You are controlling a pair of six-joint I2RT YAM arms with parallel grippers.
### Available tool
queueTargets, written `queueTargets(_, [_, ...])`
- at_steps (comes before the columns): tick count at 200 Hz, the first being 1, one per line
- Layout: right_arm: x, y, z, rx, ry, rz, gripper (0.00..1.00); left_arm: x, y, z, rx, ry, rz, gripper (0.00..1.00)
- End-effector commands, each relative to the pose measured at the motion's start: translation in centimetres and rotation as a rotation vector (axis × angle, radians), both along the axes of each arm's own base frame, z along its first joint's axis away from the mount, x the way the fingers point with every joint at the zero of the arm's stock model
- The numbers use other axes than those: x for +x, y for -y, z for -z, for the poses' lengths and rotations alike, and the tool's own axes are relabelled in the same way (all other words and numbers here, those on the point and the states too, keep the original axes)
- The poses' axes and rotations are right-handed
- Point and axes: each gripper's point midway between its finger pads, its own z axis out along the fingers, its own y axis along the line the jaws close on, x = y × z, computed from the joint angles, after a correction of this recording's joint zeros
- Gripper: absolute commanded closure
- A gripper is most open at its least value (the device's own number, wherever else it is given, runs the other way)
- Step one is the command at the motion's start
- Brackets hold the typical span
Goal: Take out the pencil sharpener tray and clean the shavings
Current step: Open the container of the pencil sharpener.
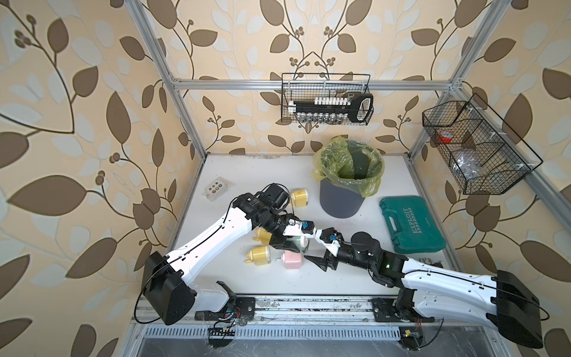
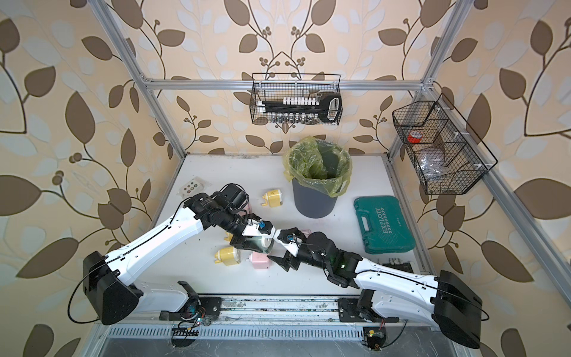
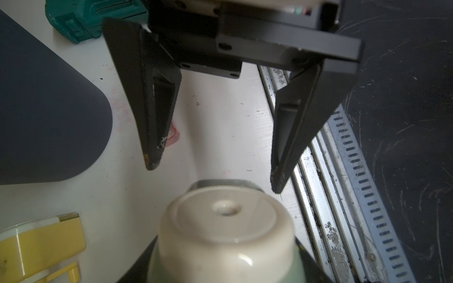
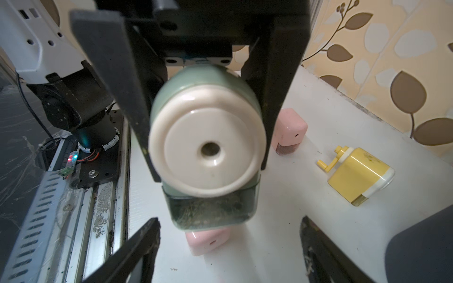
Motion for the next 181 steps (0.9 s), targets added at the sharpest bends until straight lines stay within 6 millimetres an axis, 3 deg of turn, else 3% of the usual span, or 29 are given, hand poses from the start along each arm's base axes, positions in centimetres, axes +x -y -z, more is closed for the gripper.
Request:
queueTargets(1, [-0.2, -1.4, -2.2, 0.072, 0.001, -0.048, 0.16, -0.5, 0.5, -2.0, -0.061, 0.016, 0.009, 1.0])
queueTargets(80, [0.7, -0.7, -2.8, 0.124, -0.007, -0.017, 0.29, -1.1, 0.8, -2.9, -0.114, 0.016, 0.015, 1.0])
queueTargets(128, [0.4, -0.9, -2.6, 0.124, -0.021, -0.047, 0.45, -1.1, 0.8, -2.2, -0.107, 0.008, 0.012, 1.0])
queueTargets(181, [0.0, -1.0, -3.0, 0.139, -0.017, -0.073, 0.41, -1.3, 0.8, -1.9, -0.107, -0.008, 0.013, 1.0])
